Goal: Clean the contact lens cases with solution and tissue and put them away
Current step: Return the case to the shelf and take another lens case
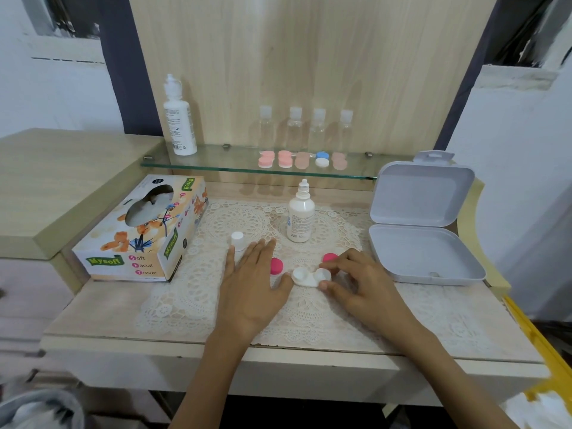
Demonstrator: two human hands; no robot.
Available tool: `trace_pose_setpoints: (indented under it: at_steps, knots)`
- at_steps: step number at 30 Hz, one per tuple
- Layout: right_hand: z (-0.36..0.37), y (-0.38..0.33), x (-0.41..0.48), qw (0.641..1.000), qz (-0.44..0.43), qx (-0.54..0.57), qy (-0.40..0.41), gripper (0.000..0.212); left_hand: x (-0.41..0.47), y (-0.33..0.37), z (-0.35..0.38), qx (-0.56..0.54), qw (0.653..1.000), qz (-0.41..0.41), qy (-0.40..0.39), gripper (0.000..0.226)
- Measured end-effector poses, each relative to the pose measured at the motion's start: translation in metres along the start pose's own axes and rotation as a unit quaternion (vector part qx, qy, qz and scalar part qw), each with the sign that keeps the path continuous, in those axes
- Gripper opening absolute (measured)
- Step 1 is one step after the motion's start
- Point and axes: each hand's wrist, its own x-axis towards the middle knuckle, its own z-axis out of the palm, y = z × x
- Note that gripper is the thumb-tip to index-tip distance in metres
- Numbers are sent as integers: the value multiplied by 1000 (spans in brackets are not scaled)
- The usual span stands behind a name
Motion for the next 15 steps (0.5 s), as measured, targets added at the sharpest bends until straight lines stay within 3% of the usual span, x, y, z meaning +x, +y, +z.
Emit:
trace_pose_setpoints:
  at_steps: [4,9,11,15]
  knots:
    - [-1,0,-3,999,13,25,23,35,0,0,0,-16,1000,3,6,93]
    - [-5,1,-11,997,33,16,61,31,-1,1,-1,-68,997,4,22,72]
    - [-4,1,-16,997,51,-21,50,43,-1,4,-5,-106,993,0,58,59]
    - [3,-1,-23,989,86,-105,-56,93,-4,7,-13,-188,968,-11,163,41]
